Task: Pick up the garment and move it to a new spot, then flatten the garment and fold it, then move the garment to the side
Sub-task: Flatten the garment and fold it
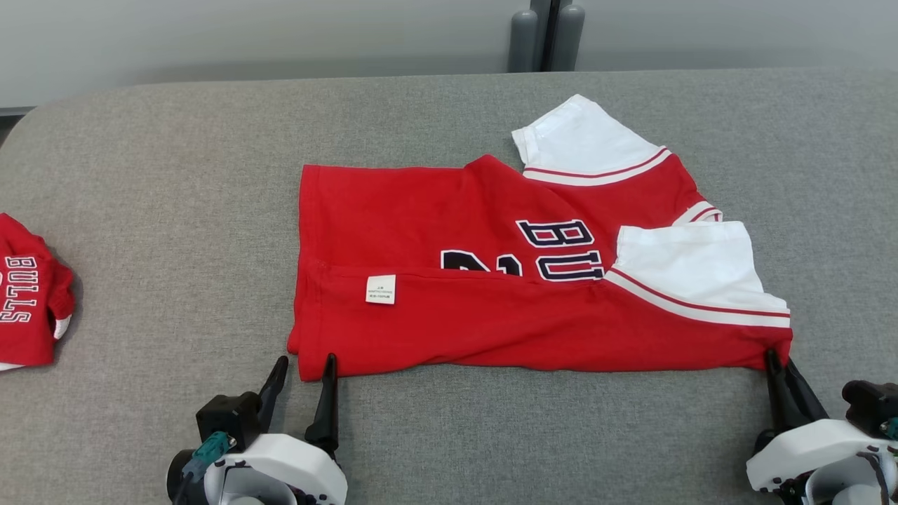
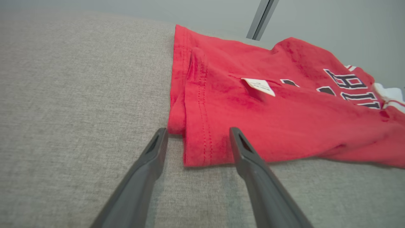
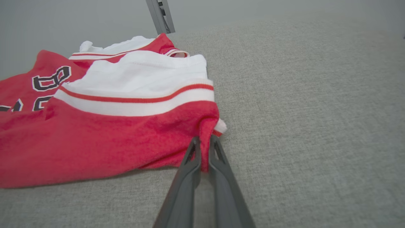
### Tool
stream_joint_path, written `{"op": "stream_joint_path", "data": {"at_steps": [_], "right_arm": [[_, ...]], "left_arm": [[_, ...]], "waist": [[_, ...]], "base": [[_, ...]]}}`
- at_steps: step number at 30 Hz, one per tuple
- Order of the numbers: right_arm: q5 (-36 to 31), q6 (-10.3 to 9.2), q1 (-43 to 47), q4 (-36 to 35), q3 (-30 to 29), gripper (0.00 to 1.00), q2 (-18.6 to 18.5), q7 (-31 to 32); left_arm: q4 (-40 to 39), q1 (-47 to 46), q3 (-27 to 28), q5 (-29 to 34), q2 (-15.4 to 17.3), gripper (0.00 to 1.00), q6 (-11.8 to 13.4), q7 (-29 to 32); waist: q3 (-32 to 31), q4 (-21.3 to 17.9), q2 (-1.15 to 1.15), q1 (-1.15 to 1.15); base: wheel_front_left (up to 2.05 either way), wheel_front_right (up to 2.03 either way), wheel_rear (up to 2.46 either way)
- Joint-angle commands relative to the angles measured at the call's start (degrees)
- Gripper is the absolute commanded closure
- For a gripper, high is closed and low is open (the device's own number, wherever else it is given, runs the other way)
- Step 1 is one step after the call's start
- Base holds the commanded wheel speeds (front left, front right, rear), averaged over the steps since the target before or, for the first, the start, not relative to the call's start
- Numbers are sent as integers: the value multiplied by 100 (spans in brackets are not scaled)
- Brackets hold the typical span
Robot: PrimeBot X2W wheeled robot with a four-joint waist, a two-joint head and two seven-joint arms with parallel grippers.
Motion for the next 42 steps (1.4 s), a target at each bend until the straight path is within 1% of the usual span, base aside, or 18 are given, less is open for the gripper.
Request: {"op": "stream_joint_path", "data": {"at_steps": [1,8,14,15,16,17,24,28,31,37,42], "right_arm": [[18,-2,-66,-22,22,100,-51,-26],[-11,-2,-165,-73,72,100,-69,-27],[-13,-2,-208,-88,106,100,-62,-26],[-11,-2,-225,-87,114,100,-59,-26],[-6,-2,-246,-87,124,100,-55,-26],[1,-2,-263,-90,132,100,-53,-26],[62,-2,-303,-81,149,100,-116,-26],[131,-3,-278,-5,144,100,-219,-27],[188,-3,-142,60,231,100,-311,-26],[494,-4,207,191,594,100,-560,-27],[750,-9,629,274,841,100,-639,-27]], "left_arm": [[26,-120,-8,-41,28,0,-54,-1],[9,-317,164,174,29,0,-10,-1],[206,-441,141,318,30,0,-155,0],[274,-451,127,309,29,27,-162,0],[314,-471,138,269,29,73,-180,-1],[340,-498,160,244,31,100,-189,-1],[485,-540,218,108,33,100,-326,0],[506,-464,368,63,39,100,-310,-1],[475,-317,497,107,41,100,-320,-1],[527,41,651,212,46,100,-333,-2],[619,472,689,328,49,100,-318,-3]], "waist": [[35,-11,0,0],[181,-62,0,0],[250,-99,0,0],[260,-111,0,0],[269,-122,0,0],[279,-131,0,0],[311,-110,0,0],[219,-64,0,0],[49,-41,0,0],[-402,-8,0,0],[-875,36,0,0]], "base": [[0,0,0],[0,0,0],[0,0,0],[0,0,0],[0,0,0],[0,0,0],[0,0,0],[0,0,0],[0,0,0],[0,0,0],[0,0,0]]}}
